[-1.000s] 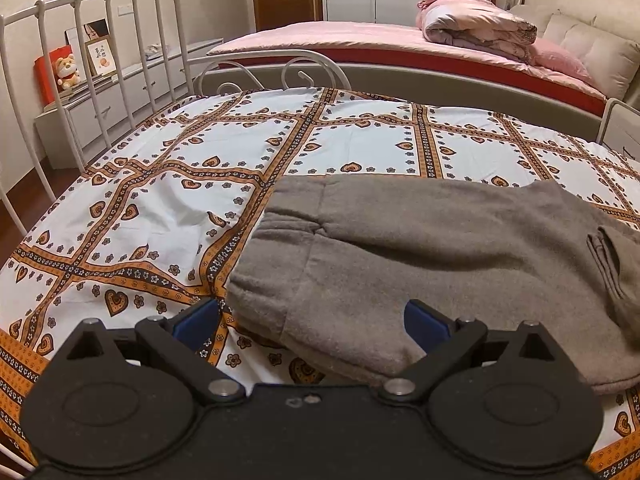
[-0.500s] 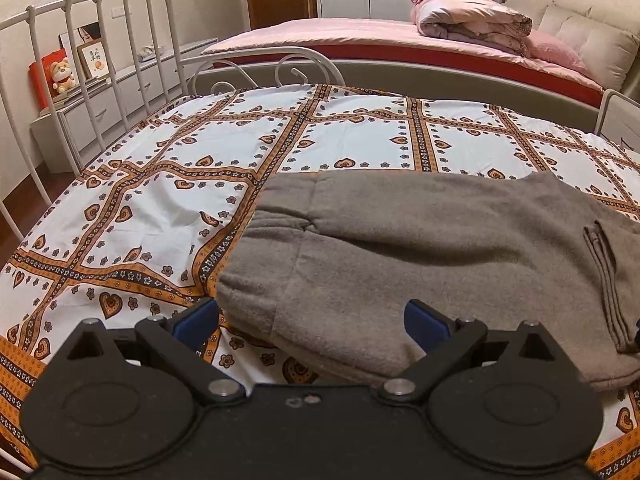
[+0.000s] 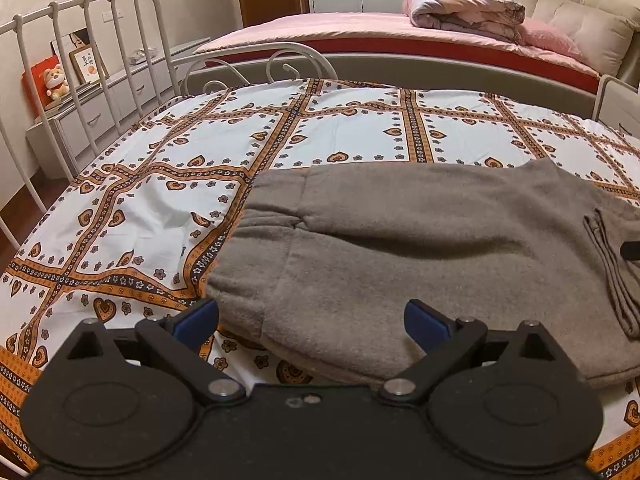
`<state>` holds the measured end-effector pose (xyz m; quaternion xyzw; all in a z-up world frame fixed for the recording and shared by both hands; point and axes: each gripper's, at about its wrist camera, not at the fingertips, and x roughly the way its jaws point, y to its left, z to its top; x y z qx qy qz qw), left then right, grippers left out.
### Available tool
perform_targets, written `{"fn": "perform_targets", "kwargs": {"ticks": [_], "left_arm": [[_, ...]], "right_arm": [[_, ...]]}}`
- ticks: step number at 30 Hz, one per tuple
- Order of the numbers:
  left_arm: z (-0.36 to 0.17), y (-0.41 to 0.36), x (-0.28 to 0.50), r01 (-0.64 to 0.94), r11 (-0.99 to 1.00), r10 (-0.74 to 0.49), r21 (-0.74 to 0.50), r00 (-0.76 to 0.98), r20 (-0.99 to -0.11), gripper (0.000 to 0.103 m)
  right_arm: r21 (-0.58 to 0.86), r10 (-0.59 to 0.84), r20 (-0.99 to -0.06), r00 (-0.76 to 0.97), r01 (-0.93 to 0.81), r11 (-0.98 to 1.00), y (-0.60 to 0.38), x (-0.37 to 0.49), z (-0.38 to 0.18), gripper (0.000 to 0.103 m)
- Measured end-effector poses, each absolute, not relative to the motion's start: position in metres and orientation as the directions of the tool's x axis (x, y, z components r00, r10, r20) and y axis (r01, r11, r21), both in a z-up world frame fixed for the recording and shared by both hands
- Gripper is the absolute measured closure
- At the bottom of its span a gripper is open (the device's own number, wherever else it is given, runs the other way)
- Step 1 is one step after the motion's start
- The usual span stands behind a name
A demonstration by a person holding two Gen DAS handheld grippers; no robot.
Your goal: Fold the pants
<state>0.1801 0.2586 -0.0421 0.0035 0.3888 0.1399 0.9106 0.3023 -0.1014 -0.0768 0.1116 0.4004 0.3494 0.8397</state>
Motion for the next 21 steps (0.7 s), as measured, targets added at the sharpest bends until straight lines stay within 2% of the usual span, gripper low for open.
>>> {"fn": "perform_targets", "kwargs": {"ticks": [4,6,9,11,13,14,15,19,21], "left_arm": [[-0.041,0.253,0.184,-0.243,0.963,0.255,0.119,0.664,-0.703,0.010],[-0.041,0.249,0.185,-0.228,0.966,0.249,0.124,0.671,-0.698,0.009],[-0.042,0.246,0.188,-0.215,0.967,0.246,0.134,0.671,-0.699,0.009],[-0.043,0.245,0.192,-0.213,0.967,0.248,0.139,0.668,-0.701,0.009],[-0.044,0.244,0.194,-0.217,0.966,0.251,0.140,0.666,-0.703,0.009],[-0.045,0.243,0.196,-0.216,0.966,0.251,0.141,0.663,-0.705,0.009],[-0.045,0.241,0.197,-0.214,0.966,0.252,0.145,0.660,-0.707,0.009],[-0.047,0.232,0.200,-0.193,0.966,0.257,0.171,0.657,-0.709,0.008],[-0.047,0.231,0.199,-0.193,0.965,0.260,0.176,0.655,-0.709,0.008]], "right_arm": [[0.408,0.660,-0.577,0.481,-0.531,0.743,-0.116,0.293,-0.061,0.071],[0.397,0.627,-0.571,0.530,-0.490,0.776,-0.147,0.292,-0.054,0.070],[0.327,0.496,-0.578,0.648,-0.373,0.868,-0.209,0.297,-0.042,0.070],[0.307,0.424,-0.615,0.665,-0.294,0.905,-0.242,0.305,-0.045,0.070],[0.295,0.391,-0.690,0.609,-0.256,0.920,-0.259,0.326,-0.062,0.070],[0.283,0.382,-0.736,0.559,-0.259,0.923,-0.259,0.335,-0.075,0.071],[0.270,0.383,-0.740,0.554,-0.278,0.922,-0.258,0.335,-0.082,0.071],[0.172,0.347,-0.733,0.585,-0.334,0.927,-0.244,0.331,-0.078,0.063],[0.157,0.351,-0.710,0.610,-0.349,0.924,-0.242,0.318,-0.069,0.062]]}}
